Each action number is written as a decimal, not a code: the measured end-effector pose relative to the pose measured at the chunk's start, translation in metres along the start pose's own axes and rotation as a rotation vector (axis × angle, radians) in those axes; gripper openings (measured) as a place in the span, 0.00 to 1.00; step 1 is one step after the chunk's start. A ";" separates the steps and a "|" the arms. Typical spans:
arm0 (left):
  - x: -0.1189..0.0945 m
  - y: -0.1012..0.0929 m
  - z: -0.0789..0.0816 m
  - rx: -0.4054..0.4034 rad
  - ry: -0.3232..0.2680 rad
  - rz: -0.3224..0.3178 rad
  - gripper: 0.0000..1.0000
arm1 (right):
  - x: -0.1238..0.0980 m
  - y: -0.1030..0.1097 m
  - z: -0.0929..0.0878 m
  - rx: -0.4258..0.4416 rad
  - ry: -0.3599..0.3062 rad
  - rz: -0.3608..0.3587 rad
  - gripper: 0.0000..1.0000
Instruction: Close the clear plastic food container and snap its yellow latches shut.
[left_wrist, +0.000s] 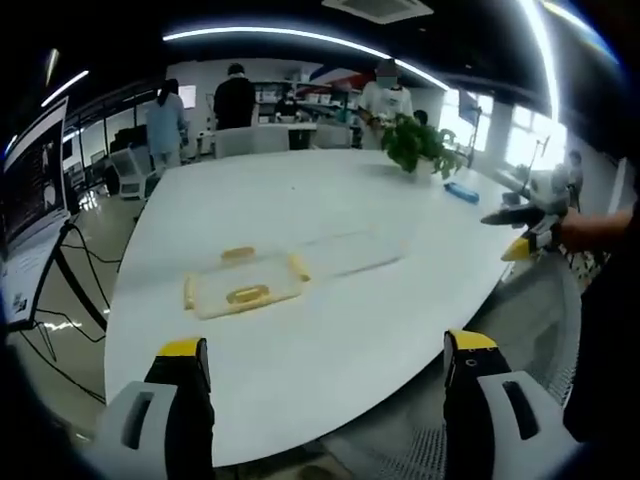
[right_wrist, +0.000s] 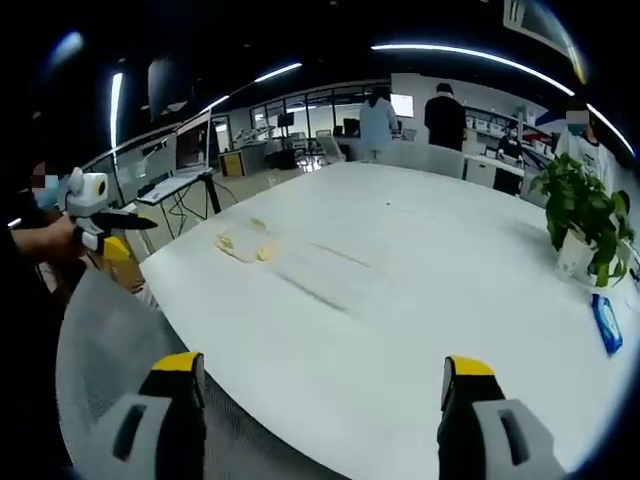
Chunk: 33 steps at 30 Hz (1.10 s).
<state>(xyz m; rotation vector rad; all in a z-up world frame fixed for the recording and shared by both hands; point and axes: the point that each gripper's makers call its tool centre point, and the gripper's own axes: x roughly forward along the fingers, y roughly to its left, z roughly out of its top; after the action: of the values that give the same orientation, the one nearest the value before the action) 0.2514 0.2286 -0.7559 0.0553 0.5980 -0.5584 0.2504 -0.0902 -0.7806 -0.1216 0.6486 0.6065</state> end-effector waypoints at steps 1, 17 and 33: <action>0.000 0.000 0.000 0.000 0.000 0.000 0.96 | 0.000 0.000 0.000 -0.008 -0.001 -0.003 1.00; -0.006 0.005 -0.003 -0.014 0.001 0.012 0.95 | -0.001 0.006 -0.003 -0.031 0.037 0.001 1.00; -0.015 0.022 -0.012 -0.017 0.014 0.026 0.95 | 0.005 0.016 -0.004 -0.054 0.097 0.002 1.00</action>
<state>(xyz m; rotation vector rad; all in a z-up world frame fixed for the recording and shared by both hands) 0.2459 0.2572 -0.7601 0.0509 0.6152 -0.5283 0.2426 -0.0762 -0.7857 -0.2021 0.7259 0.6228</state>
